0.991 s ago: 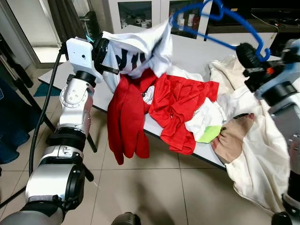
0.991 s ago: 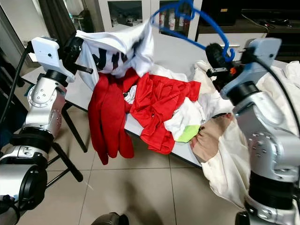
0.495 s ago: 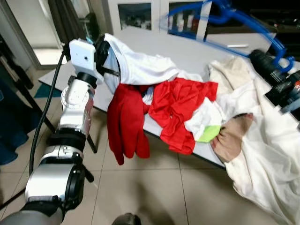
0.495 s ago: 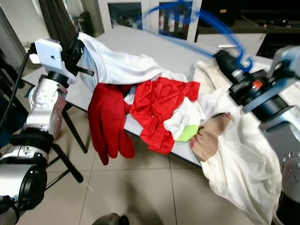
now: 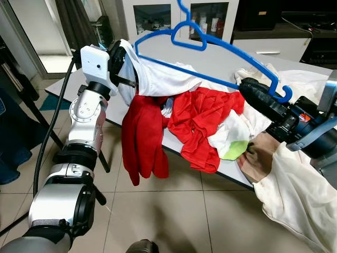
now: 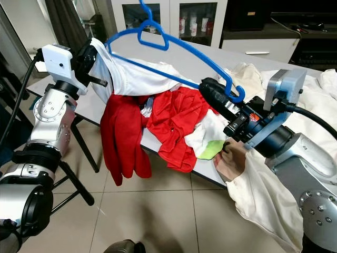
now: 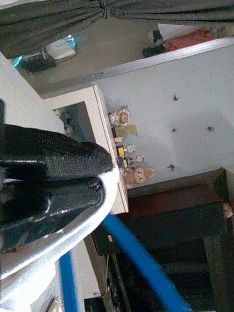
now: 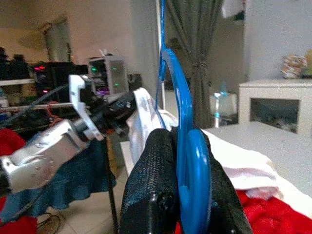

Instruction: Hang hanger

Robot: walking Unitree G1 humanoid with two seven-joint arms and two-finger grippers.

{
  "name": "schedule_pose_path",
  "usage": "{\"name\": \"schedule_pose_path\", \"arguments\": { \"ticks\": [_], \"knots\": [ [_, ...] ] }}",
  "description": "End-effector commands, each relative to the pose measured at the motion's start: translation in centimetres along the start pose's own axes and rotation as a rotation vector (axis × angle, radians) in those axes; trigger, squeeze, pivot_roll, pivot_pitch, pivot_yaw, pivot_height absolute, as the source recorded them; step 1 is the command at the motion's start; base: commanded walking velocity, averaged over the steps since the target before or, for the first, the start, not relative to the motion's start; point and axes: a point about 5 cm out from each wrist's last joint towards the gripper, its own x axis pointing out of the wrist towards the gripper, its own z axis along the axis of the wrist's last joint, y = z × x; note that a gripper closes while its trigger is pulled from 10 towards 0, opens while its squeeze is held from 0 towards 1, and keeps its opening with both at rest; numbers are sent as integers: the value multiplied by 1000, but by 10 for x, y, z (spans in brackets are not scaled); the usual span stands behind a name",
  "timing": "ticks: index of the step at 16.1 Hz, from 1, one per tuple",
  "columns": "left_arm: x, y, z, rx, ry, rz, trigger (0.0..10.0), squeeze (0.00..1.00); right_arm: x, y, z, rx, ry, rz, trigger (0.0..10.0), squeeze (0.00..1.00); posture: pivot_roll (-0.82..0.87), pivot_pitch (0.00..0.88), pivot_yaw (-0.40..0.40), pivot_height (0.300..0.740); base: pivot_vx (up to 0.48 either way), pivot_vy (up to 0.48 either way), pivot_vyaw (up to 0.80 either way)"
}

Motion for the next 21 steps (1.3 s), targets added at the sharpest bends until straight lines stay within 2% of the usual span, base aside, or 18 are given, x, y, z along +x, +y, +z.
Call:
{"name": "schedule_pose_path", "arguments": {
  "ticks": [1,3,7,11,13,14,19,21],
  "knots": [
    [7,2,11,21,-46,-10,10000,0,1,0,-7,19,43,-10,10000,0,21,0,103,740,0,0,0],
    [6,4,11,22,-46,-7,10000,0,1,-1,-12,13,68,-23,10000,0,24,0,102,740,0,0,0],
    [5,4,10,22,-46,-6,10000,0,-6,-22,-18,-8,121,-159,10000,0,24,0,100,740,0,0,0],
    [4,1,8,19,-42,-16,10000,0,-9,-26,-16,-10,109,-193,10000,0,21,0,107,740,0,0,0],
    [3,1,7,20,-36,-22,10000,0,-10,-24,-5,6,47,-170,10000,0,20,0,112,740,0,0,0],
    [3,0,7,27,-35,-35,10000,0,-14,-14,5,6,12,-89,10000,0,20,0,117,740,0,0,0],
    [4,-2,7,32,-33,-48,10000,0,-31,3,7,58,-10,40,10000,0,15,1,123,740,0,0,0],
    [4,-3,7,31,-32,-50,10000,0,-34,13,3,43,34,92,10000,0,16,1,123,740,0,0,0]
  ]
}}
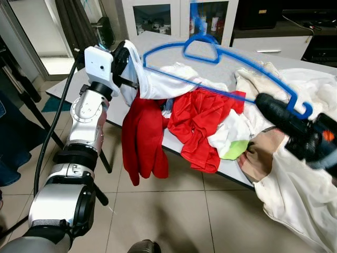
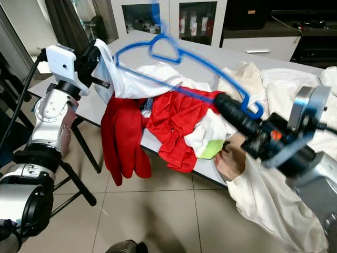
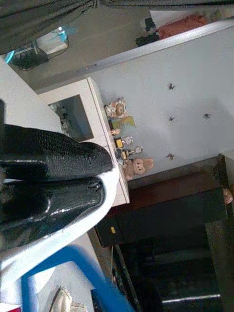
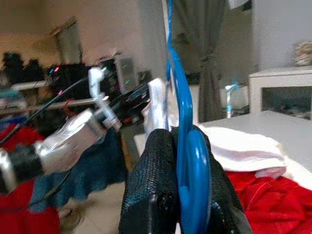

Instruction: Hang hanger

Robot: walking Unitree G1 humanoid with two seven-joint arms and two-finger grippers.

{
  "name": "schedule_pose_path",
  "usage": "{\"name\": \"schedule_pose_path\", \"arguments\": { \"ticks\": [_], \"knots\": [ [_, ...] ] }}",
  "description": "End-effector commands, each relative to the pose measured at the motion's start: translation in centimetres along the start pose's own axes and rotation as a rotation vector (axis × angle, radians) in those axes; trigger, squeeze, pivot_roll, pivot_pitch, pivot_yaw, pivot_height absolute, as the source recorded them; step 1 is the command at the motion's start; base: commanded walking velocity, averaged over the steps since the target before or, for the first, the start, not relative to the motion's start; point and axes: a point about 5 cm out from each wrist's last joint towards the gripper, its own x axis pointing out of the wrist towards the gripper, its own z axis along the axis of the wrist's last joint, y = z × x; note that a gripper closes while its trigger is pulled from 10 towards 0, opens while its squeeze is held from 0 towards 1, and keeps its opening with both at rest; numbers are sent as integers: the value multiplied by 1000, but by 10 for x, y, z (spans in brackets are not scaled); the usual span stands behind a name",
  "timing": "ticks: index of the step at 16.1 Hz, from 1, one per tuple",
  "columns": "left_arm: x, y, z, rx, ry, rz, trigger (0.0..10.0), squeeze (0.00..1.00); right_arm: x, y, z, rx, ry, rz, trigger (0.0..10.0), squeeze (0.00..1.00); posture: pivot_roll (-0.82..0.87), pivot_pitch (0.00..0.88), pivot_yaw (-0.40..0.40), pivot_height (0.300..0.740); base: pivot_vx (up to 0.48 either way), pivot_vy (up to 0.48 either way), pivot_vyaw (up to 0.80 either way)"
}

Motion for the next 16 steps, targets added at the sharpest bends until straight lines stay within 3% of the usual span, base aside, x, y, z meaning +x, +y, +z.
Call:
{"name": "schedule_pose_path", "arguments": {
  "ticks": [1,3,7,11,16],
  "knots": [
    [4,2,6,13,-25,-4,10000,0,0,5,2,-2,-2,38,10000,0,17,2,123,740,0,0,0],
    [4,2,6,14,-24,-5,10000,0,-3,6,4,16,-23,53,10000,0,17,2,123,740,0,0,0],
    [1,4,2,18,-8,0,10000,0,-7,17,-8,43,50,134,10000,0,25,1,119,740,0,0,0],
    [-3,6,-2,23,8,10,10000,0,-9,12,-13,43,80,126,10000,0,30,1,106,740,0,0,0],
    [-5,7,-2,23,6,20,10000,0,-10,-10,-12,5,90,14,10000,0,33,0,102,740,0,0,0]
  ]
}}
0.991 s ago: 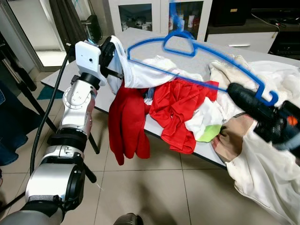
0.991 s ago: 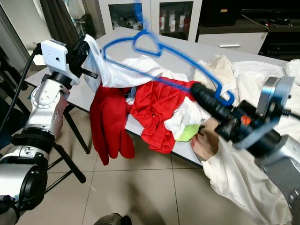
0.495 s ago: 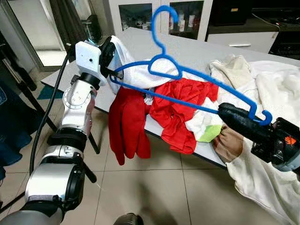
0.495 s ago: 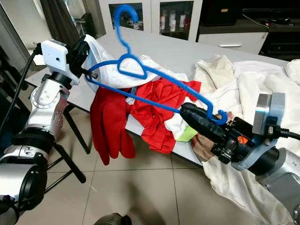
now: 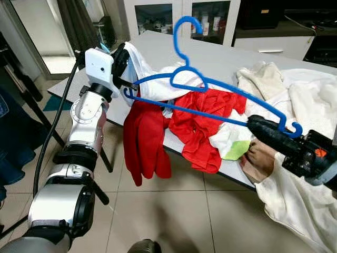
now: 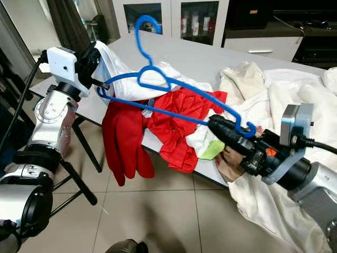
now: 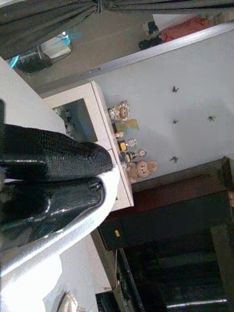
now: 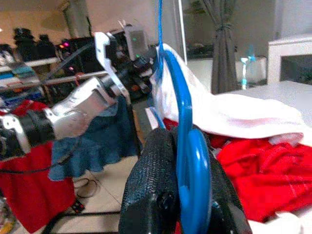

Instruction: Hang hanger

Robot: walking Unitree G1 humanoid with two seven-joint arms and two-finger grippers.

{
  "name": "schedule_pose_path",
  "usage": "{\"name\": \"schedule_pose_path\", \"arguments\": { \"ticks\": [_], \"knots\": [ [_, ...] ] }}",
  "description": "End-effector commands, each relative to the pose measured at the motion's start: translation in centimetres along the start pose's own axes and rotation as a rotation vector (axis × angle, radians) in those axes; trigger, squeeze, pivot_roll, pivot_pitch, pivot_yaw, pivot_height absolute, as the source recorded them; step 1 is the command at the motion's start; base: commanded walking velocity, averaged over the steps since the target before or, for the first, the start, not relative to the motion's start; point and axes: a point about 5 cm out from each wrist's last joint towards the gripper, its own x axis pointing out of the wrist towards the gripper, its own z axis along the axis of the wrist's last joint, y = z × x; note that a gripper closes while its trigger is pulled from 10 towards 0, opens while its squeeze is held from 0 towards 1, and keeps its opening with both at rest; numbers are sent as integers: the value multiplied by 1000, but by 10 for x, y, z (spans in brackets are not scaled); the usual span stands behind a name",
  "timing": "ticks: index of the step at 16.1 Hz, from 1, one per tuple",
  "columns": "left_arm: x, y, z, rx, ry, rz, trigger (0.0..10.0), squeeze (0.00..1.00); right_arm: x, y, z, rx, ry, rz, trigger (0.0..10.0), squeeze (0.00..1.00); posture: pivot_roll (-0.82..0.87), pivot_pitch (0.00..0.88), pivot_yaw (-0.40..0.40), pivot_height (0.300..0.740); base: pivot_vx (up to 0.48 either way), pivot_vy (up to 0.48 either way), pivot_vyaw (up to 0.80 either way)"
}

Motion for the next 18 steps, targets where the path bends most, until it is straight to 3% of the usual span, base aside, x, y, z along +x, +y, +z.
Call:
{"name": "schedule_pose_path", "arguments": {
  "ticks": [1,6,18],
  "knots": [
    [-2,6,1,15,-5,17,10000,0,1,-3,5,-33,-9,-20,10000,0,33,0,103,740,0,0,0],
    [-1,5,1,15,-3,8,10000,0,-9,-9,14,-78,-29,-65,10000,0,23,0,114,740,0,0,0],
    [0,4,2,16,-7,4,10000,0,-12,-21,30,-143,-68,-127,10000,0,20,0,116,740,0,0,0]
  ]
}}
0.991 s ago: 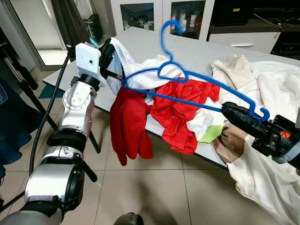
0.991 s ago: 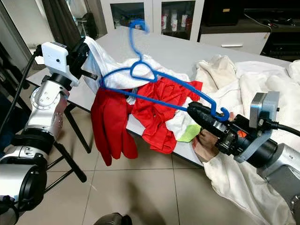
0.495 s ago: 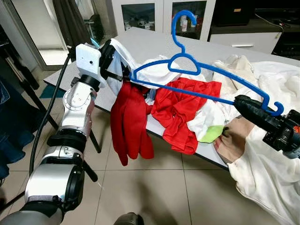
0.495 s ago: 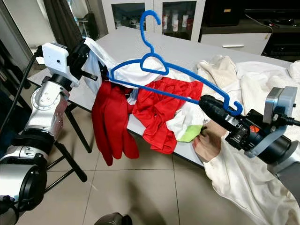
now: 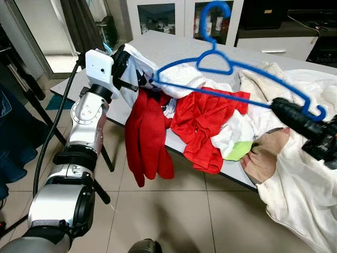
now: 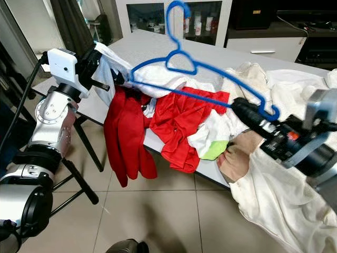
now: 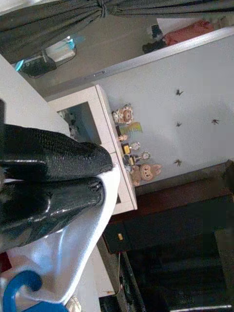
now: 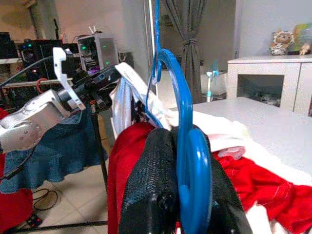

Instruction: Hang hanger

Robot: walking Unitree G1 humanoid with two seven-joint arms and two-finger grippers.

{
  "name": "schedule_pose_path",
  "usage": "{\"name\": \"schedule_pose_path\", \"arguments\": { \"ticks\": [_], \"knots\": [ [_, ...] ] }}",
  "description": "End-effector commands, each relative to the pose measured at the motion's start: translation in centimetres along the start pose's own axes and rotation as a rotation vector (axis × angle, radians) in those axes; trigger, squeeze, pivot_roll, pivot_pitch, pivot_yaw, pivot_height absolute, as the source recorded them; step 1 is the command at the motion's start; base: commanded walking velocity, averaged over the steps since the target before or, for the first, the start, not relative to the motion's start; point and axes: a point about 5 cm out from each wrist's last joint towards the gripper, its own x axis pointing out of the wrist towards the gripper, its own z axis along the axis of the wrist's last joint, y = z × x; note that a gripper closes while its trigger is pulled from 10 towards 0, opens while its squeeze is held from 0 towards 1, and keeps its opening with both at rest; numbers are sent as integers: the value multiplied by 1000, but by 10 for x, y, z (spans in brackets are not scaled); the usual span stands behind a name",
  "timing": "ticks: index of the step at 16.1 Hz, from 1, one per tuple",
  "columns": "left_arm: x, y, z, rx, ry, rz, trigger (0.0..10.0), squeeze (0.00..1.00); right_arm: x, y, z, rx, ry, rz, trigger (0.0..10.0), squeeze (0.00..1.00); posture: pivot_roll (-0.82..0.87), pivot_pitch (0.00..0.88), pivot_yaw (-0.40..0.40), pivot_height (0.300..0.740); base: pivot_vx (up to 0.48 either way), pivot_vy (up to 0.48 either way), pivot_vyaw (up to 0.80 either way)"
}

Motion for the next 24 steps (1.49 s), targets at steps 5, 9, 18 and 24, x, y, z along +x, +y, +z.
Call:
{"name": "schedule_pose_path", "arguments": {
  "ticks": [5,9,18,24],
  "knots": [
    [3,2,4,14,-19,-1,10000,0,-10,-3,16,-81,-20,-10,10000,0,16,0,117,740,0,0,0],
    [3,1,4,13,-20,-3,10000,0,-10,-2,17,-93,-20,4,10000,0,16,0,117,740,0,0,0],
    [3,2,5,16,-21,-2,10000,0,-10,15,25,-53,-103,130,10000,0,19,0,119,740,0,0,0],
    [3,1,5,17,-20,-5,10000,0,-3,26,14,-5,-81,174,10000,0,20,0,121,740,0,0,0]
  ]
}}
